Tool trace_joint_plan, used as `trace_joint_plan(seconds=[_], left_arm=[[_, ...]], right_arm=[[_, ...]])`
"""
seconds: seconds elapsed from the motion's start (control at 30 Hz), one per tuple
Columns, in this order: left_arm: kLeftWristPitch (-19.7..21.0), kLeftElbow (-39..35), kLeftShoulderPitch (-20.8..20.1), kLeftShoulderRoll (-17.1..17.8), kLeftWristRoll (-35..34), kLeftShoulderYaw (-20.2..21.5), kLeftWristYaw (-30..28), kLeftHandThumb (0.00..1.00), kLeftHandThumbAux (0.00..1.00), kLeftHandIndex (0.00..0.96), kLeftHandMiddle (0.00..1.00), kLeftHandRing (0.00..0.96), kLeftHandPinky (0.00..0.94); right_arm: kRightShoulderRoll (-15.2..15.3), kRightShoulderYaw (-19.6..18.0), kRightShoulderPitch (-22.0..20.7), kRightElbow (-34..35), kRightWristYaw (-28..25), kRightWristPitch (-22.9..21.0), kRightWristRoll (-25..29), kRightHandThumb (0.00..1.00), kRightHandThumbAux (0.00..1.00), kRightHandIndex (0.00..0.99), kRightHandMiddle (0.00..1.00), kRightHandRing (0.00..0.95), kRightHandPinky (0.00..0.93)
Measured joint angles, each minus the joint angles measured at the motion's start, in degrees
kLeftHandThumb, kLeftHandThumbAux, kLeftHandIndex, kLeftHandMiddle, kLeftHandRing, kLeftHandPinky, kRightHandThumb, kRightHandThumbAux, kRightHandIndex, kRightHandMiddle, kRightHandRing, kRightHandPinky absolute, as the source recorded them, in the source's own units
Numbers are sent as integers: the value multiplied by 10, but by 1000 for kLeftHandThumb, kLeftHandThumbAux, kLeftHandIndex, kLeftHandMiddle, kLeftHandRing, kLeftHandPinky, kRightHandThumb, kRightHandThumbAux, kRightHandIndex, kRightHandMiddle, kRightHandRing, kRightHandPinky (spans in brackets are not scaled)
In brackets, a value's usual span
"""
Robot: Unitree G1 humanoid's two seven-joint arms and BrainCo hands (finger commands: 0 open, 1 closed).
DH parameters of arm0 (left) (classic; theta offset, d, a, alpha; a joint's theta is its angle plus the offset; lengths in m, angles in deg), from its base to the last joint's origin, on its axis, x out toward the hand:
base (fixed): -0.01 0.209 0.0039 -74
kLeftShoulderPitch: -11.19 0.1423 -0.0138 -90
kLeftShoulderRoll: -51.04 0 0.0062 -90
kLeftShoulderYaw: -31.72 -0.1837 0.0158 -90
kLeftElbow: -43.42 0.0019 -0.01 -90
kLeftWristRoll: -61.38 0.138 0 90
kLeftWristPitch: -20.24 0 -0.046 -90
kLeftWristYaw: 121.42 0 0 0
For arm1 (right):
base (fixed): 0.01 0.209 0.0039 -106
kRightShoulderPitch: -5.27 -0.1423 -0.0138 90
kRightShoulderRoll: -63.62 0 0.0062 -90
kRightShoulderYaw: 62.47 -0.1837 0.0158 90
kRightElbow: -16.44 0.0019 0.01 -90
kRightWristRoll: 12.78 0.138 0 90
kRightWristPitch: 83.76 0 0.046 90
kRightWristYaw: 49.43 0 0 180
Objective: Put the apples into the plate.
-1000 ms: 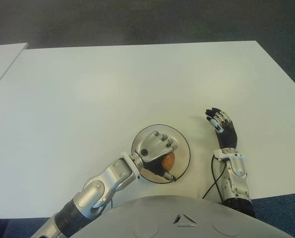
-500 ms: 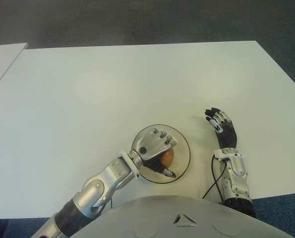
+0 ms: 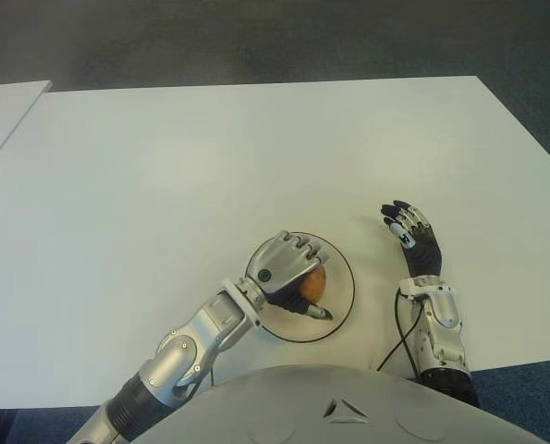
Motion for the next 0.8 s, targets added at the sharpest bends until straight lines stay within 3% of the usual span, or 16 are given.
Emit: trace_joint_plan(seconds=[0.47, 0.8], left_arm=[[25, -25, 16, -19, -1, 25, 8, 98, 239, 0, 0, 0, 0], [51, -40, 24, -33, -1, 30, -20, 78, 217, 0, 0, 0, 0]], right_arm=[[-2, 1, 3, 4, 2, -2, 0, 279, 611, 216, 323, 236, 182], [-6, 1, 4, 8, -2, -5, 5, 310, 619, 207, 335, 247, 207]])
